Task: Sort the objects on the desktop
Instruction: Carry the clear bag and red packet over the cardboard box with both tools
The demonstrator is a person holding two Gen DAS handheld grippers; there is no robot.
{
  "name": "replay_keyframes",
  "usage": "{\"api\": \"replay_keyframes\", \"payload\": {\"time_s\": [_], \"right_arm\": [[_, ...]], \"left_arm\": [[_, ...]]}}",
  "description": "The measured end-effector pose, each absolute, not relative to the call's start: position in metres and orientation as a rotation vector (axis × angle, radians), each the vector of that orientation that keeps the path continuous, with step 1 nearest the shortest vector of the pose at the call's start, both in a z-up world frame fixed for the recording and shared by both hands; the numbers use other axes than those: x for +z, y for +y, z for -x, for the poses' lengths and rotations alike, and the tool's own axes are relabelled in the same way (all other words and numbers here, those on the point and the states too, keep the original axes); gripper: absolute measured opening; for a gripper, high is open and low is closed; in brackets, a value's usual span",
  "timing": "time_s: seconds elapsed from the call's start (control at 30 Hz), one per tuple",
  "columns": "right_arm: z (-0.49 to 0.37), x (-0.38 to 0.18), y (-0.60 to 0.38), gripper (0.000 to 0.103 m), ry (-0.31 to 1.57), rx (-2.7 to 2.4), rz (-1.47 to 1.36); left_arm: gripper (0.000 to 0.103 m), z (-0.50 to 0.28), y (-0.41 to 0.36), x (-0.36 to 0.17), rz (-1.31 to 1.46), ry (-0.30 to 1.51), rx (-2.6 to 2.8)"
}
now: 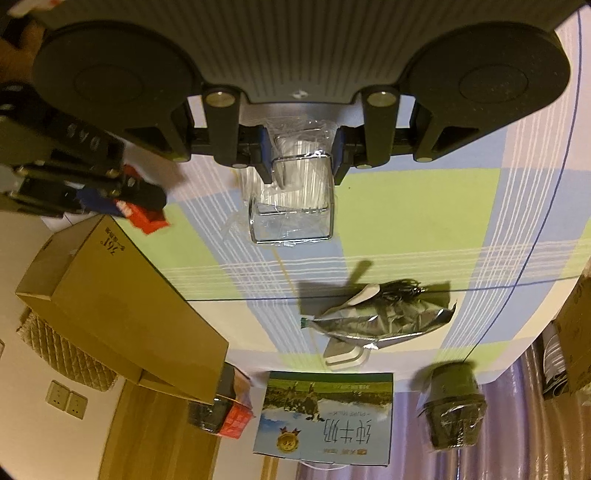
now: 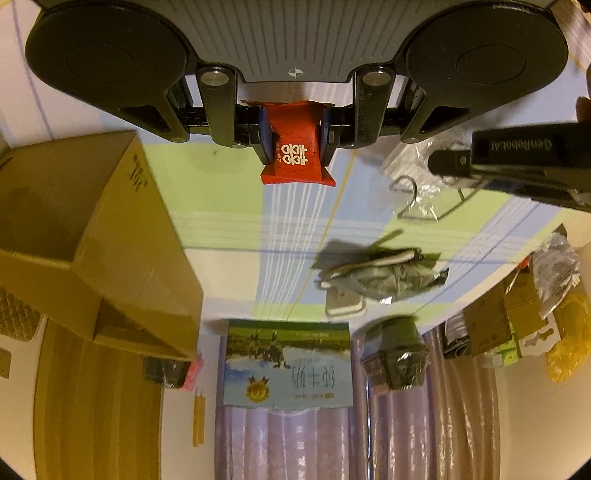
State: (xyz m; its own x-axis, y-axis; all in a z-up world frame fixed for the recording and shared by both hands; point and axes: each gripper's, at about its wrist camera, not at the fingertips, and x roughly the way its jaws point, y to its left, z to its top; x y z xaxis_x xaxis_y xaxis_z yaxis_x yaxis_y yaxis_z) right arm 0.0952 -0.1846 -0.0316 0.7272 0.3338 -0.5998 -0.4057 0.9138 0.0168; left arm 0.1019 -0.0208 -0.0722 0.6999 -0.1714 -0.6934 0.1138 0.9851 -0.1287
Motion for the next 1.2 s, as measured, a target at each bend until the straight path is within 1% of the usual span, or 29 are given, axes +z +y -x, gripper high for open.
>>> {"api": "replay_keyframes", "payload": {"time_s": [0.3,0.7,1.2], "right_arm": [[-0.097,0.013,-0.203,0.023,0.561,0.37,0.086],[-0.096,0.069,-0.243,0.023,0.48,0.322,0.041],[-0.106,0.104,-0.308,0.023,0.431,0.246,-0.013]], "left_arm": [[0.026,-0.1,-0.033,-0.033,0.076,0.714,-0.175],[0.026,-0.093,-0.075,0.026,0.066,0.656,-0.234],[0.026,-0.096,-0.131,0.054,0.043,0.644,-0.304]]}}
